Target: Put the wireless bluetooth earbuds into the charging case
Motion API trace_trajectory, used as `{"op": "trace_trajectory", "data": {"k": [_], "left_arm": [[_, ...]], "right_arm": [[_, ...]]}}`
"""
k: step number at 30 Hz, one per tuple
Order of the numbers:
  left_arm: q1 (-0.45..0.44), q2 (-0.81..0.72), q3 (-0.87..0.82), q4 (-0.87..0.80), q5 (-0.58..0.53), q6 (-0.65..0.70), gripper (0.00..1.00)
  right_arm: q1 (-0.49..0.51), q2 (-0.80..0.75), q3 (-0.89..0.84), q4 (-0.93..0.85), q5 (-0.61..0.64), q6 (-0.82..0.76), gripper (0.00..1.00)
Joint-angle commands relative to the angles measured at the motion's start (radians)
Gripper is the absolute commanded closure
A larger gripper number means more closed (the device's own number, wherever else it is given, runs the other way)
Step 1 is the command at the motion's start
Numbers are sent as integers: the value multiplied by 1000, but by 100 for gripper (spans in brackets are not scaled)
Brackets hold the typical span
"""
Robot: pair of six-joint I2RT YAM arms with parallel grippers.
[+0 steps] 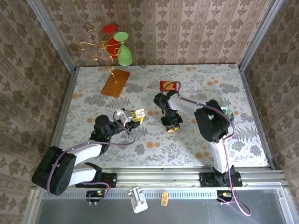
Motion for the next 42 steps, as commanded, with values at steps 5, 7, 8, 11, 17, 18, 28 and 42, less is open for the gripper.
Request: {"op": "trace_trajectory", "data": {"k": [5, 7, 8, 11, 17, 18, 28, 42], "left_arm": [[-4, 45, 27, 123, 26, -60, 90], [-5, 61, 28, 153, 30, -79, 91], [-6, 67, 29, 164, 32, -82, 91], [-7, 75, 32, 180, 32, -98, 91], [-12, 106, 42, 186, 32, -114, 91], [-15, 115, 44, 198, 28, -119, 91], [-50, 197, 83, 254, 10, -153, 91], [-58, 217, 111, 254, 20, -166, 91]], "right_arm": [[-5, -198, -74, 110, -4, -1, 74], [-6, -226, -92, 139, -12, -5, 74], [-7, -229, -94, 141, -13, -6, 74], [-6, -238, -95, 147, -25, -12, 74], [-6, -350, -138, 235, -49, -28, 74], [-7, -372, -152, 261, -53, -32, 74], [22, -623, -312, 579, -95, -81, 74], [122, -691, -307, 845, -132, -117, 77]]}}
